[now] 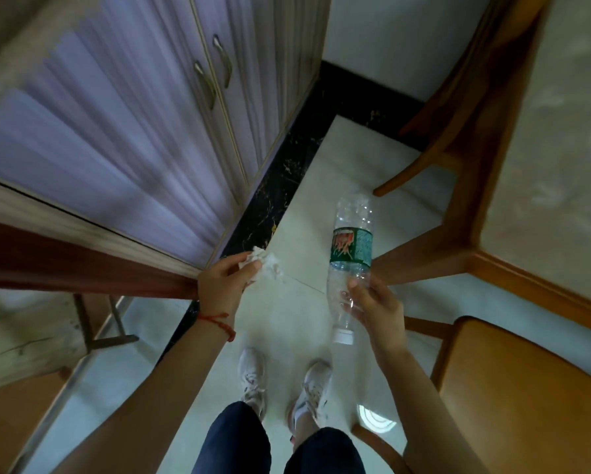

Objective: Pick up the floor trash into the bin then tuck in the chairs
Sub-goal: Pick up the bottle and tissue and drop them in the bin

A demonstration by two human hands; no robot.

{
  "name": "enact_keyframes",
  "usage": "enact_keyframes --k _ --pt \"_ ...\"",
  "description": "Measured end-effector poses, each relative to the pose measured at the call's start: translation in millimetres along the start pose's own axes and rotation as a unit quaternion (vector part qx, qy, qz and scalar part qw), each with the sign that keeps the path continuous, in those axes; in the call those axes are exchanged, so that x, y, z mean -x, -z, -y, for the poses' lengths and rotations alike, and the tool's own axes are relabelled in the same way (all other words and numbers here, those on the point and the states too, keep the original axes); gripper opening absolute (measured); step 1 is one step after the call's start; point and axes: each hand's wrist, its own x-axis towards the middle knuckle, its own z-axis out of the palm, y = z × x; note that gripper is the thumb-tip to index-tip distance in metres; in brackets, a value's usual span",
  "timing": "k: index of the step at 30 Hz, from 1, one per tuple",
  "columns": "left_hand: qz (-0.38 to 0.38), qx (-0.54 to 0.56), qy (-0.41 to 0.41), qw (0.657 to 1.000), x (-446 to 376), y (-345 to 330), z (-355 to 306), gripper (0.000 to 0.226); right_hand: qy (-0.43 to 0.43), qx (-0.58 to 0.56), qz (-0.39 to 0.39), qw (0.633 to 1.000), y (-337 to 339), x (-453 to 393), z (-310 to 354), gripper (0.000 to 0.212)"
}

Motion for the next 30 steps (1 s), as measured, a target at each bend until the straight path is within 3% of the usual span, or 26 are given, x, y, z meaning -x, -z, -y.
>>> enact_keyframes --k 4,7,13,23,30 --pt "0.013 -0.03 -0.036 0.999 29 9 -46 0.024 0.012 -0.013 0.003 1.0 -6 36 40 0.031" --pt "0.017 -0.054 -0.06 0.997 44 16 -73 0.024 0.029 -0.01 -0.001 1.0 -7 58 65 0.02" --pt "0.024 -0.023 -0.068 0.997 67 31 -109 0.024 0.057 -0.01 -0.031 0.998 -13 92 97 0.023" --pt "0.031 0.013 -0.079 0.996 82 62 -135 0.029 0.063 0.034 -0.033 0.997 -29 123 103 0.033" --pt "-0.015 0.007 -0.062 0.998 87 87 -127 0.026 0.049 0.056 0.014 0.997 -40 122 103 0.032"
